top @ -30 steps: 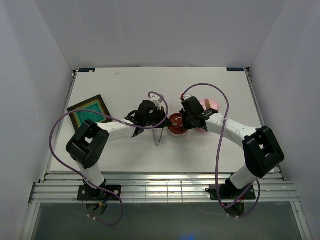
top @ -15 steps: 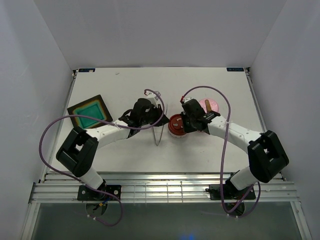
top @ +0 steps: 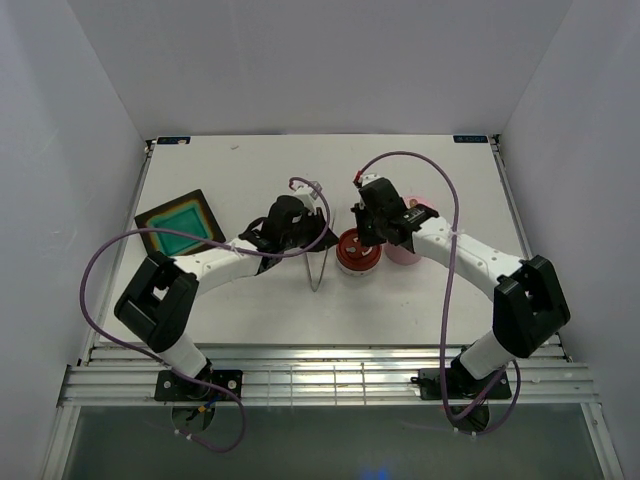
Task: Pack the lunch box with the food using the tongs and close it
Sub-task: Close the box lid on the packing box.
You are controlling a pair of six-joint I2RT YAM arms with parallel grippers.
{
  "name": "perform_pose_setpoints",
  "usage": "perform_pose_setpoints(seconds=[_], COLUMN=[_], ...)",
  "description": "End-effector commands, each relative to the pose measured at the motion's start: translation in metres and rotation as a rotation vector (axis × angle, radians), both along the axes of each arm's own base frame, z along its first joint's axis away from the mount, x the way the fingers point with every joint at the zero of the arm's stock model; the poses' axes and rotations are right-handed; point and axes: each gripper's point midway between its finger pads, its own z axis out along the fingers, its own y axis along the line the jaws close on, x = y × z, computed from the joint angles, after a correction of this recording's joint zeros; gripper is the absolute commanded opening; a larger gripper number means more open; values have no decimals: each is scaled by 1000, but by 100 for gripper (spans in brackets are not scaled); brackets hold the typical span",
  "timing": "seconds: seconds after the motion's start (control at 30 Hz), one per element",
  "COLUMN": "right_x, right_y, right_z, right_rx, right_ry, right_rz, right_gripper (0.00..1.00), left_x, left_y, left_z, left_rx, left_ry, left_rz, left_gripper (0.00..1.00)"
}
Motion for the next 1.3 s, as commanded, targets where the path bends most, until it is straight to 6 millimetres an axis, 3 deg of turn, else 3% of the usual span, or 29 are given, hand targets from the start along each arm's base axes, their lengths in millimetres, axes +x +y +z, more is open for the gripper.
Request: perform_pose_setpoints(seconds=[0.0,0.1,0.17,0.3,0.47,0.63,0.7,0.8,0.9,1.0,1.27], right_x=[3,-6,-9,-11,-12,1,3,-7,-17,-22,-34], right_y=[7,5,2,-3,-8,-11,-21,-33,-32,-29,-22], right_z=[-32,-55,-60,-55,-35,14,17,-11,-41,-56,-59], right_rx=[-33,-44,-39,-41,-26,-18,-40,-81,-74,-80,-48], right_ry=[59,110,109,93,47,-43,-61,-20,31,70,82], right_rz=[24,24,18,6,-3,-23,-51,-78,-57,-46,-15], right_gripper=[8,8,8,8,8,8,8,8,8,8,8], left_x=[8,4,-1,0,2,9,13,17,17,20,32], left_y=[-8,-10,-9,-7,-6,-8,-8,-10,-11,-13,-12], left_z=[-3,-28,-38,-38,-18,2,1,-2,-12,-22,-51], left_rx=[-8,6,12,18,-5,-12,9,24,29,46,114], left_ry=[7,55,69,56,14,-21,-25,-15,-1,11,49], left_rz=[-7,-17,-14,-3,4,8,15,12,11,15,40], left_gripper=[9,8,7,7,8,11,11,10,10,10,9])
